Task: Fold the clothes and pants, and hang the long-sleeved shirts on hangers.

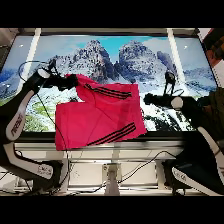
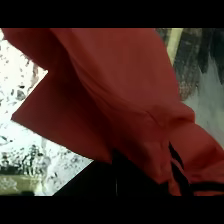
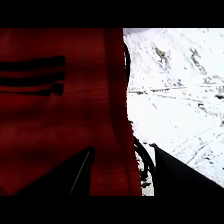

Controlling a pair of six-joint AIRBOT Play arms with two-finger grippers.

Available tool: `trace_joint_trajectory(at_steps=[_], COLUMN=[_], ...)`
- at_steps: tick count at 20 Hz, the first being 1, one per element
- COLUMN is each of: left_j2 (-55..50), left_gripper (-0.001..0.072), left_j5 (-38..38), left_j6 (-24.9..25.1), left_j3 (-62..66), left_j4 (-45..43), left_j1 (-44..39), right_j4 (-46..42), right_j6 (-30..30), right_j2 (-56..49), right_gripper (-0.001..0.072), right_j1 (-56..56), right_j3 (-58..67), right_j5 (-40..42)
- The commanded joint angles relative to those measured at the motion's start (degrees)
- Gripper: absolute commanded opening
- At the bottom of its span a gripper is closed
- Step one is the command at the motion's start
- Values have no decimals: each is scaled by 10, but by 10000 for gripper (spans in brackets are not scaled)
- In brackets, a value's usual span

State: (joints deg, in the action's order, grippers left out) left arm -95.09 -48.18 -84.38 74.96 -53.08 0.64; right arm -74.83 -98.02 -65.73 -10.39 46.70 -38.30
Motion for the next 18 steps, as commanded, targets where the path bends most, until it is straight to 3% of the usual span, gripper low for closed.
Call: trace_joint_trajectory(at_steps=[1,6,10,13,16,18], left_j2=[65,92,70,37,-2,-24], left_gripper=[12,13,13,13,13,13], left_j5=[-114,-339,-357,-360,-396,-414], left_j6=[13,12,12,6,7,7], left_j3=[0,0,0,0,0,0], left_j4=[-91,-227,-249,-249,-249,-249], left_j1=[2,2,2,1,1,1], right_j4=[14,14,20,31,52,50], right_j6=[50,52,49,-5,11,60], right_j2=[-70,-119,-144,-175,-229,-257], right_gripper=[363,363,372,374,526,522], right_j1=[0,0,0,1,0,1], right_j3=[95,140,140,141,183,219], right_j5=[-43,-62,-70,-41,-104,-155])
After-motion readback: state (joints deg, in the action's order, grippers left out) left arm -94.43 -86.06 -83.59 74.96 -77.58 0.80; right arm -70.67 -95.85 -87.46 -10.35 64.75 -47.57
